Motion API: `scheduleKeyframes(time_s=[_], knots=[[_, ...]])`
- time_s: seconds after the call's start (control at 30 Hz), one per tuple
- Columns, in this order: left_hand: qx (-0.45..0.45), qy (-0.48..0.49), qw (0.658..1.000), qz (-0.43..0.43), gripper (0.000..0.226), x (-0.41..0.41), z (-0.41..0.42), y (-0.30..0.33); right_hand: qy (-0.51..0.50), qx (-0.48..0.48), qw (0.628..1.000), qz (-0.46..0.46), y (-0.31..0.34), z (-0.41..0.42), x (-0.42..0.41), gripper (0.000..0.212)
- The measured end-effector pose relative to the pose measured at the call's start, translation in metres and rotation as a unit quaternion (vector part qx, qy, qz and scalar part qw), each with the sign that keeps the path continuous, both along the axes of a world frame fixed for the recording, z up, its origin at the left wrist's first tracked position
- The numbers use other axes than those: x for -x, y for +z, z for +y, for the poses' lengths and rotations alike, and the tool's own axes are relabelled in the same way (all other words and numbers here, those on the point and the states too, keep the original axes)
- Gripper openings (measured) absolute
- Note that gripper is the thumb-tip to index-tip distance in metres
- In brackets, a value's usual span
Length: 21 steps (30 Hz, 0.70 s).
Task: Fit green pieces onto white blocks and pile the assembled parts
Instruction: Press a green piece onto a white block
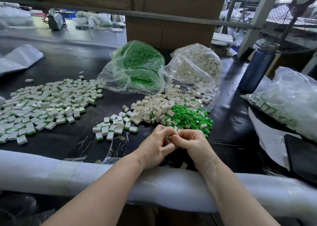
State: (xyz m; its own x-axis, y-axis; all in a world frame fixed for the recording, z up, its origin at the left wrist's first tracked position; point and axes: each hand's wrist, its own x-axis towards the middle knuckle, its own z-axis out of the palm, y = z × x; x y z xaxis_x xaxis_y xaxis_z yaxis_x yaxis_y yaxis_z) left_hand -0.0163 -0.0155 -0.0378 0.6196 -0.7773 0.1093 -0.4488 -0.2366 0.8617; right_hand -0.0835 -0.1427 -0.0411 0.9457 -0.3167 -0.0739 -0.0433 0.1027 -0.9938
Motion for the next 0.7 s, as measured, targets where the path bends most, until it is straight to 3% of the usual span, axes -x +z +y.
scheduleKeyframes(time_s=[0.2, 0.7], knots=[[0.012, 0.007, 1.000, 0.015, 0.022, -0.0019, -0.0006, -0.0012, 0.009, -0.012, 1.000, -0.018, 0.0005, 0.0013, 0.0002, 0.016], [-0.001, -0.004, 1.000, 0.010, 0.029, -0.0005, 0.0002, -0.0012, 0.000, 0.007, 1.000, -0.005, -0.0004, -0.0008, 0.0004, 0.012]])
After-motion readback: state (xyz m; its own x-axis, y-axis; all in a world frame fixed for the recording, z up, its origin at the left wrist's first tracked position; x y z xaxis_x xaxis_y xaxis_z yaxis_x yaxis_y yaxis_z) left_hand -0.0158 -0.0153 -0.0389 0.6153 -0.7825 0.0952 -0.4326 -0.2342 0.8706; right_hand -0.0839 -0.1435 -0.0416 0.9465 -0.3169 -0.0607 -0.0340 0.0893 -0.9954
